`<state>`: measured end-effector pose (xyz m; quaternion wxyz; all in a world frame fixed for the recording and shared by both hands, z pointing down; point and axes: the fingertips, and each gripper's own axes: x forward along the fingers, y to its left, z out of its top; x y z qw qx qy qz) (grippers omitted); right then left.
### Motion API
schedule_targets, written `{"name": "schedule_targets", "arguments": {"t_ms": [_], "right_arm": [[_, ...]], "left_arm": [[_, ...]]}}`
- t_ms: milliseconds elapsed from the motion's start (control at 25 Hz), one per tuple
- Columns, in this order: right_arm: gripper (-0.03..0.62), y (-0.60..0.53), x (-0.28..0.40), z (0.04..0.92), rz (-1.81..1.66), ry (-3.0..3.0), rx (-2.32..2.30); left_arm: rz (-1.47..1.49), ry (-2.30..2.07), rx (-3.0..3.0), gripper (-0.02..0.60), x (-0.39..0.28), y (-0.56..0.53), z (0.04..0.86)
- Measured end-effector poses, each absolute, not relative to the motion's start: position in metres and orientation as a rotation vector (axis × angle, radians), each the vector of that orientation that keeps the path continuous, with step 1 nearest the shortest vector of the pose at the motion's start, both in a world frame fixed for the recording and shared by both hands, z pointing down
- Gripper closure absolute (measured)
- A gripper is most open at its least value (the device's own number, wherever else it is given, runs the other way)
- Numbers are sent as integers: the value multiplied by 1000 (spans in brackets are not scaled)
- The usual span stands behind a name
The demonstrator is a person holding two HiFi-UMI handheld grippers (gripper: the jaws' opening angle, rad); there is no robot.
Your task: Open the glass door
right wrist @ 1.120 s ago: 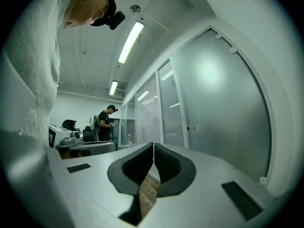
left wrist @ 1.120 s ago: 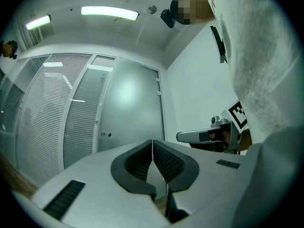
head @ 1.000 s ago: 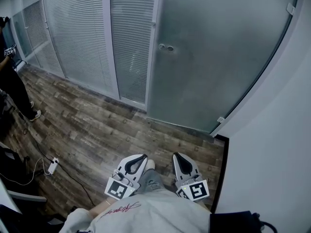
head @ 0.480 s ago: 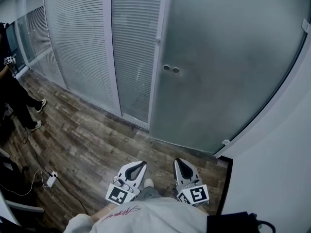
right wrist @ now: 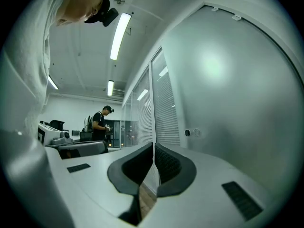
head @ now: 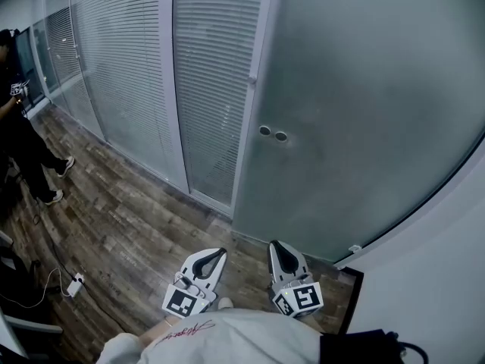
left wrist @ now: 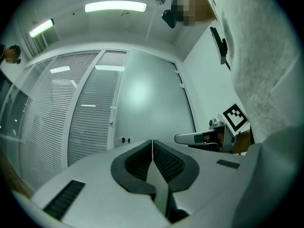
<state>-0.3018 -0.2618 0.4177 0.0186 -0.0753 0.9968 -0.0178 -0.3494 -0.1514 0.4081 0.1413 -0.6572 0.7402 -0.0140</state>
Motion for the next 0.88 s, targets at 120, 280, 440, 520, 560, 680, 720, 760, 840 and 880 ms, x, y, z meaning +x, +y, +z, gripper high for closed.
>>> {"name": "schedule_targets", "arguments": {"t_ms": [120, 280, 440, 520, 560, 680, 720, 760, 840, 880], "right_arm": [[574, -286, -330, 419, -64, 3105, -232], [572, -334, -378, 420, 22, 3136, -342], [566, -393, -439, 414, 23, 3100, -481], [496, -419, -466, 411, -48, 3085, -508], [484, -431, -477, 408, -63, 3075, -529], [474, -461, -509, 400, -23, 3054, -624], [473, -469, -519, 398, -9, 3051, -650], [470, -476, -528, 397, 2, 3049, -672], [468, -489, -544, 399, 30, 3048, -713], [467, -495, -551, 401, 45, 3047, -738]], "left_arm": [[162, 2362, -1958, 558, -372, -165, 427], [46, 2329, -1920, 558, -389, -174, 425], [-426, 1900, -1734, 558, -397, -183, 394], [-456, 1908, -1712, 558, -406, -185, 396], [-406, 1993, -1733, 558, -414, -184, 402], [-74, 2410, -1810, 558, -443, -181, 426], [-13, 2475, -1811, 558, -452, -183, 427], [4, 2490, -1808, 558, -459, -188, 424], [-2, 2468, -1799, 558, -468, -203, 417], [-8, 2457, -1794, 558, -472, -212, 414]]}}
